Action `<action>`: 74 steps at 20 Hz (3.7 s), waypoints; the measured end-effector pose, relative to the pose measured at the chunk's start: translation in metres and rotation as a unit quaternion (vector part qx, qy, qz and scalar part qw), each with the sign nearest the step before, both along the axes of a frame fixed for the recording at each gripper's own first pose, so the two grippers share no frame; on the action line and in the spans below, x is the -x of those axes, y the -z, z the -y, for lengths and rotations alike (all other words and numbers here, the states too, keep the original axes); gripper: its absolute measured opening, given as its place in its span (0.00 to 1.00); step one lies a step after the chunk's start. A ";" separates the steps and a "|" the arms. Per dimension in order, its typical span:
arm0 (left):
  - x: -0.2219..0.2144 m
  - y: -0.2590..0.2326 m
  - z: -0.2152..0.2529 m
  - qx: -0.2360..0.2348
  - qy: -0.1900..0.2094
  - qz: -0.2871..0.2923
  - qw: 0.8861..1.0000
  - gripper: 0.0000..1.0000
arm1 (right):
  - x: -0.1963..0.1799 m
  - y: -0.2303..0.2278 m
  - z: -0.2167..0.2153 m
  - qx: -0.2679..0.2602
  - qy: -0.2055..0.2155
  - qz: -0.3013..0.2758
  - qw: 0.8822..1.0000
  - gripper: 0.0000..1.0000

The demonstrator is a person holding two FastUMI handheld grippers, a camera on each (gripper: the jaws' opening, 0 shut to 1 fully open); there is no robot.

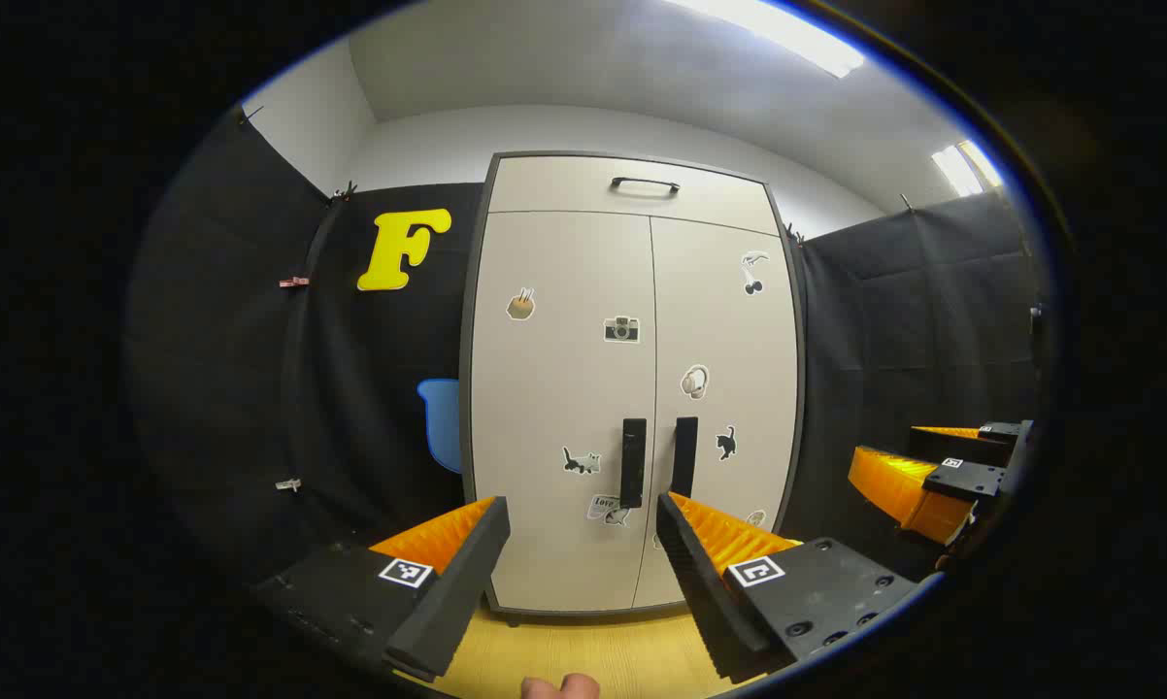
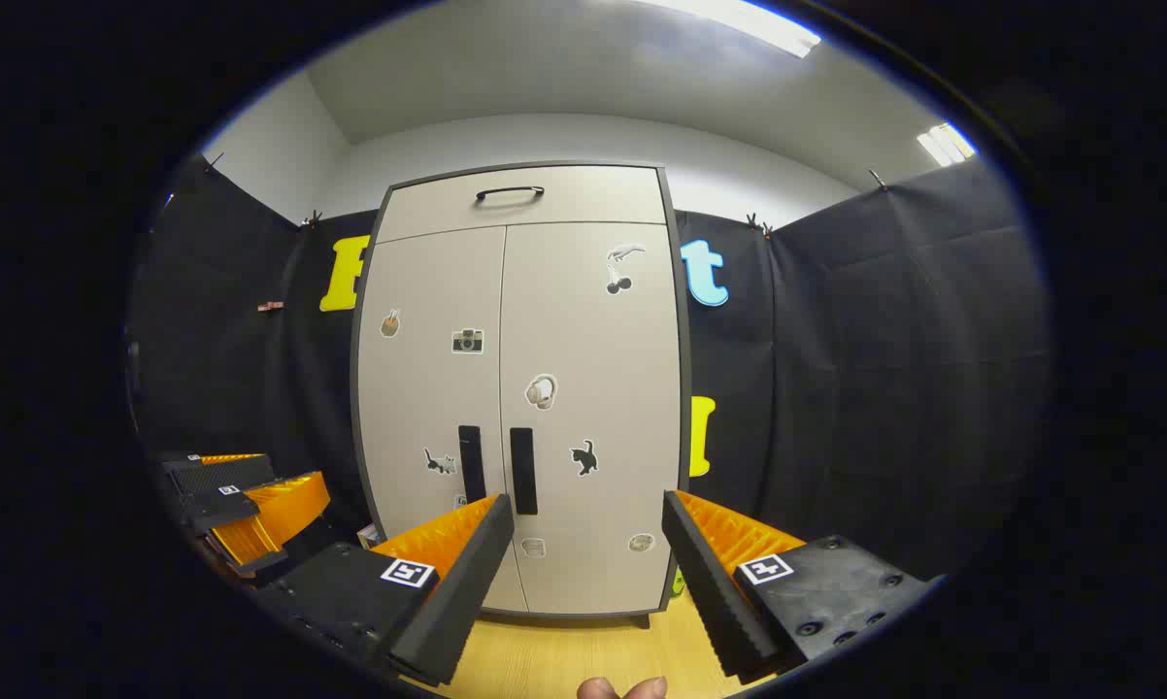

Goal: Open the right door of the double-door shoe cabinet with the right hand, and open the left door with the left hand.

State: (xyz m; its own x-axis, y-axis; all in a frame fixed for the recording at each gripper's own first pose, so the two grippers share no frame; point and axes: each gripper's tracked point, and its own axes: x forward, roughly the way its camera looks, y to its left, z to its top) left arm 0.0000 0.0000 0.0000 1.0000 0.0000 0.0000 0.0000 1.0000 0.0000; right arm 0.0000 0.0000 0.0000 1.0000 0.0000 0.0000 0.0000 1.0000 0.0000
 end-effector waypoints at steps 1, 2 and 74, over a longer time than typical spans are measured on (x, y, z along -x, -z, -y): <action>0.000 0.000 0.000 -0.001 0.001 0.000 1.000 0.95 | 0.000 0.000 0.000 0.000 0.000 0.000 1.000 0.98; -0.001 -0.001 0.000 -0.003 0.001 0.001 1.000 0.95 | 0.000 -0.001 -0.001 0.000 0.000 0.000 1.000 0.98; 0.026 0.066 -0.117 0.019 -0.064 -0.045 0.997 0.95 | -0.252 0.112 -0.084 -0.006 -0.003 -0.066 0.998 0.12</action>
